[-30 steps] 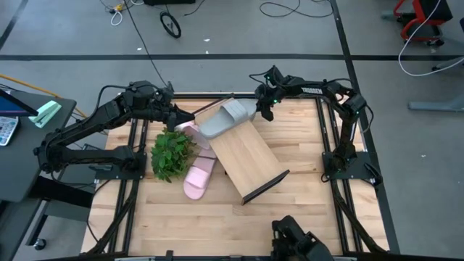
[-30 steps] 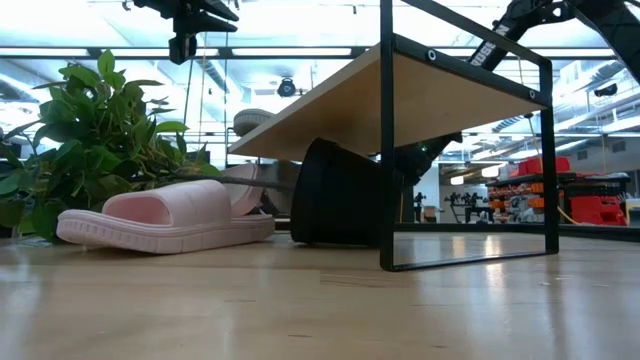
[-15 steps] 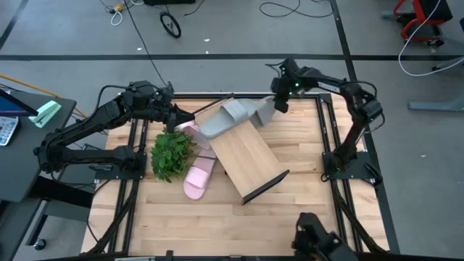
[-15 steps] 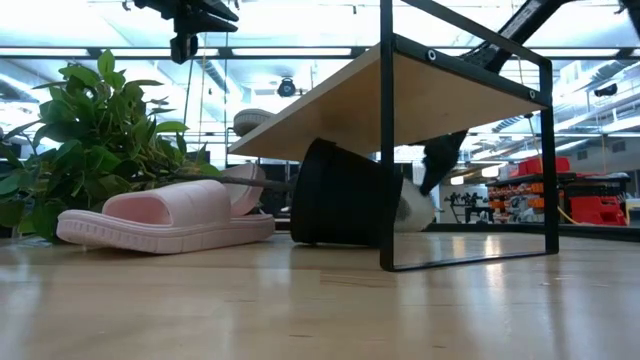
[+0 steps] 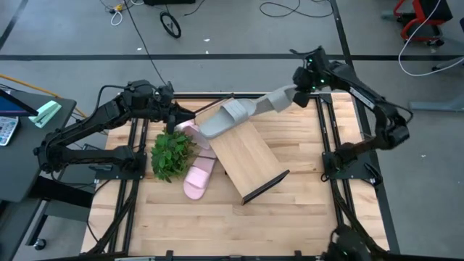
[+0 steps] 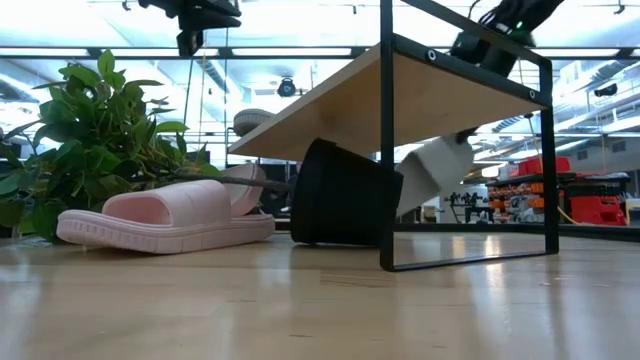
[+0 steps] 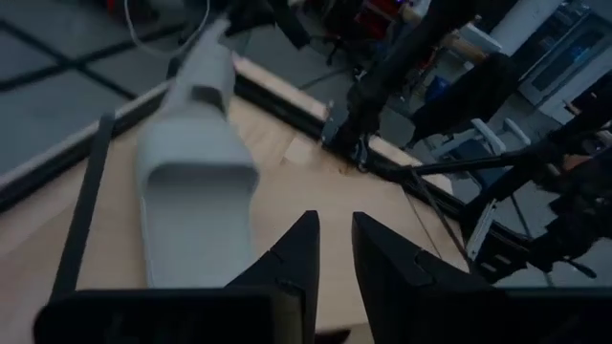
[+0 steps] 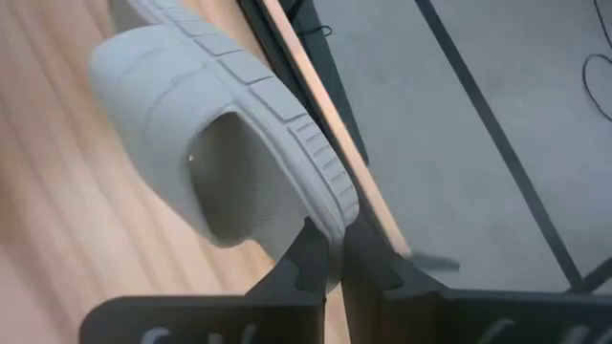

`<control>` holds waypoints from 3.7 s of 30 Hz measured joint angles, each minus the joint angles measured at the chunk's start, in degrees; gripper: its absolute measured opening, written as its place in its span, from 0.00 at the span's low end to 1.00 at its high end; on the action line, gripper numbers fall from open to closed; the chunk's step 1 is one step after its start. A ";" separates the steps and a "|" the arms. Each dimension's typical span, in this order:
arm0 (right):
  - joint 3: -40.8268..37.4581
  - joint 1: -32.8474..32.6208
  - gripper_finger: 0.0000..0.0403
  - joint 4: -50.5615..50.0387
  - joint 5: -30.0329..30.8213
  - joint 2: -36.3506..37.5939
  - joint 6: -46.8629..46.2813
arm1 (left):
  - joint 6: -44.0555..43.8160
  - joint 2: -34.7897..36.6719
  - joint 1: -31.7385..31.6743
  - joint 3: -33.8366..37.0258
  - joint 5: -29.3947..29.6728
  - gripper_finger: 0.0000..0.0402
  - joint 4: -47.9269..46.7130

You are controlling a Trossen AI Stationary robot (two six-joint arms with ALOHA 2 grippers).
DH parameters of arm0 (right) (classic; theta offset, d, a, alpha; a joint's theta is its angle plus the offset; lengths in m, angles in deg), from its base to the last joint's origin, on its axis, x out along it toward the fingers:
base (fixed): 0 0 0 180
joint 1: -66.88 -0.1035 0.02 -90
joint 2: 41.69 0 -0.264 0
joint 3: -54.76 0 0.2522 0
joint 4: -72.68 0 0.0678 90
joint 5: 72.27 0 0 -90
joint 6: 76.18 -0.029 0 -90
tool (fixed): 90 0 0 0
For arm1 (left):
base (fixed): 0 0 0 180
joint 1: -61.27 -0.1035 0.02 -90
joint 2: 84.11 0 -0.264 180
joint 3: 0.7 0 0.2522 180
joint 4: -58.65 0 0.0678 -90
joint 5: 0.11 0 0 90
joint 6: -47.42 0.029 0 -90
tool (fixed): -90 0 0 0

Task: Pick and place slides into the shelf
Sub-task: Put the gray slide on the shelf

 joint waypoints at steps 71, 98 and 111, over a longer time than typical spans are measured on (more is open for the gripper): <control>28.98 -24.06 0.03 -26.77 -30.49 -17.88 -44.32 | 21.63 0.08 34.24 0.00 38.14 0.08 -6.62; 27.80 -22.15 0.03 -28.44 -38.77 -17.88 -44.41 | 18.79 0.15 34.27 0.00 39.10 0.03 -12.04; 27.74 -22.10 0.03 -29.00 -36.70 -23.26 -39.75 | 17.64 0.15 34.23 0.00 40.32 0.04 -11.94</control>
